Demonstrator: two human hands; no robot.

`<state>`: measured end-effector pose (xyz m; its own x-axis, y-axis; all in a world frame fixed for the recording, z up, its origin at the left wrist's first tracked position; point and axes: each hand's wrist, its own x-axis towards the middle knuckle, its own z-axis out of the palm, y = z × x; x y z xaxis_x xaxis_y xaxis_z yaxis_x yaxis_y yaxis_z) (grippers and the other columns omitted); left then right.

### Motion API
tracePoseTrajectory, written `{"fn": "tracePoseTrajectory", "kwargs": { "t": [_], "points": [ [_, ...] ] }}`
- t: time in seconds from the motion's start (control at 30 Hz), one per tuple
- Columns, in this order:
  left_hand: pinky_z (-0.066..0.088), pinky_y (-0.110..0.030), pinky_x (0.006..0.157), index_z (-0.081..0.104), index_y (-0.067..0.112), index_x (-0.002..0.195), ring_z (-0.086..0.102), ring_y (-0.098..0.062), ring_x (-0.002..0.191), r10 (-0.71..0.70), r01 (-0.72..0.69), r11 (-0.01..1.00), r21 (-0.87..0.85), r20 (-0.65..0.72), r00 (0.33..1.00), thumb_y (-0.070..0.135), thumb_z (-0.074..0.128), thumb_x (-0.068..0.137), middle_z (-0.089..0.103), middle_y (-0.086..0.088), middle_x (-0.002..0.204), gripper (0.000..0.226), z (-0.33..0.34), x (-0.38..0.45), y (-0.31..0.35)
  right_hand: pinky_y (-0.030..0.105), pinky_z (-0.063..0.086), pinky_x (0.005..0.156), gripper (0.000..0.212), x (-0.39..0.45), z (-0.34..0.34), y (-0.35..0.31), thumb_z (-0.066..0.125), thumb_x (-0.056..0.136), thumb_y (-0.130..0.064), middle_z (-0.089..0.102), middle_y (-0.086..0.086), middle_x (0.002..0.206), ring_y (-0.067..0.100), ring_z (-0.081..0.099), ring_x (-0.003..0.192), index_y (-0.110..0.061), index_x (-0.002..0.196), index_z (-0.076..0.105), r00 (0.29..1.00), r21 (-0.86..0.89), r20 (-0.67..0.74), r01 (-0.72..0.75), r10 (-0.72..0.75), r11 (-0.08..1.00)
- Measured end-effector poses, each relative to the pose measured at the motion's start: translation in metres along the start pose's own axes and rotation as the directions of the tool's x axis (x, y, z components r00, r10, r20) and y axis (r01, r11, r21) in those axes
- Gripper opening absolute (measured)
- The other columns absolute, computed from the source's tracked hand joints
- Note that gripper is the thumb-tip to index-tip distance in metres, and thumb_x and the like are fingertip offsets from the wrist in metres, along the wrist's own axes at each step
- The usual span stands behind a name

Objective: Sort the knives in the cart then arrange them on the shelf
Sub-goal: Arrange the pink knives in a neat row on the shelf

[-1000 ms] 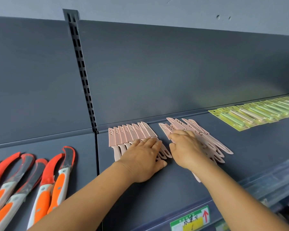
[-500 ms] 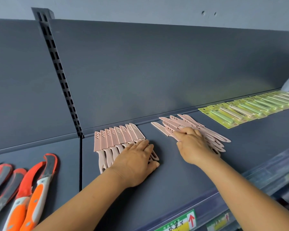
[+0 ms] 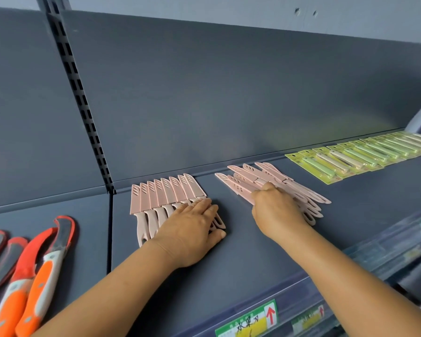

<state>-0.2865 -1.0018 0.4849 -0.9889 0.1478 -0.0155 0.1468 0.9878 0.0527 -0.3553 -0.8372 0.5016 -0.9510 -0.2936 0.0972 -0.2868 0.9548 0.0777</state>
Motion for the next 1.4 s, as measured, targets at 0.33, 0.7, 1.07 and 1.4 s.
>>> {"fn": "tracePoseTrajectory", "kwargs": {
  "t": [0.33, 0.7, 1.07, 1.4],
  "points": [
    [0.001, -0.033, 0.118, 0.012, 0.016, 0.152, 0.007, -0.017, 0.147, -0.017, 0.017, 1.0, -0.022, -0.002, 1.0, 0.054, 0.03, 0.097, 0.007, 0.0, 0.16, 0.068, 0.003, 0.002, -0.004, 0.028, 0.046, 0.083, 0.038, 0.026, -0.012, -0.026, 0.046, 0.087, -0.003, 0.067, 0.002, 0.112, 0.024, 0.059, 0.102, -0.023, 0.112, 0.066, 0.997, 0.679, 0.018, -0.064, 0.07, 0.731],
    [0.01, -0.03, 0.116, 0.03, 0.014, 0.144, 0.029, -0.019, 0.134, -0.012, 0.003, 0.998, -0.067, -0.122, 0.992, 0.054, 0.034, 0.096, 0.03, -0.001, 0.145, 0.062, -0.003, 0.0, -0.005, 0.037, 0.054, 0.086, 0.028, 0.056, -0.001, -0.078, 0.05, 0.084, 0.001, 0.07, 0.012, 0.104, 0.03, 0.064, 0.098, -0.009, 0.1, 0.07, 0.986, 0.747, 0.134, -0.165, 0.097, 0.644],
    [-0.002, -0.033, 0.117, 0.009, 0.023, 0.152, 0.005, -0.015, 0.147, 0.054, -0.057, 0.997, -0.059, -0.056, 0.997, 0.047, 0.028, 0.1, 0.008, 0.003, 0.16, 0.061, 0.0, 0.004, -0.005, 0.024, 0.043, 0.092, 0.036, 0.049, 0.008, -0.048, 0.048, 0.093, -0.013, 0.06, 0.002, 0.129, 0.022, 0.056, 0.116, -0.026, 0.124, 0.062, 0.994, 0.622, 0.083, -0.108, 0.072, 0.775],
    [0.0, -0.033, 0.119, 0.021, 0.024, 0.15, 0.008, -0.014, 0.146, 0.072, -0.074, 0.996, -0.047, -0.044, 0.996, 0.05, 0.028, 0.099, 0.015, 0.005, 0.158, 0.057, 0.006, 0.009, -0.001, 0.03, 0.045, 0.086, 0.031, 0.03, 0.013, -0.029, 0.05, 0.093, -0.018, 0.047, 0.01, 0.128, 0.028, 0.049, 0.116, -0.017, 0.123, 0.058, 0.996, 0.369, 0.088, -0.034, 0.001, 0.929]
  ]
}}
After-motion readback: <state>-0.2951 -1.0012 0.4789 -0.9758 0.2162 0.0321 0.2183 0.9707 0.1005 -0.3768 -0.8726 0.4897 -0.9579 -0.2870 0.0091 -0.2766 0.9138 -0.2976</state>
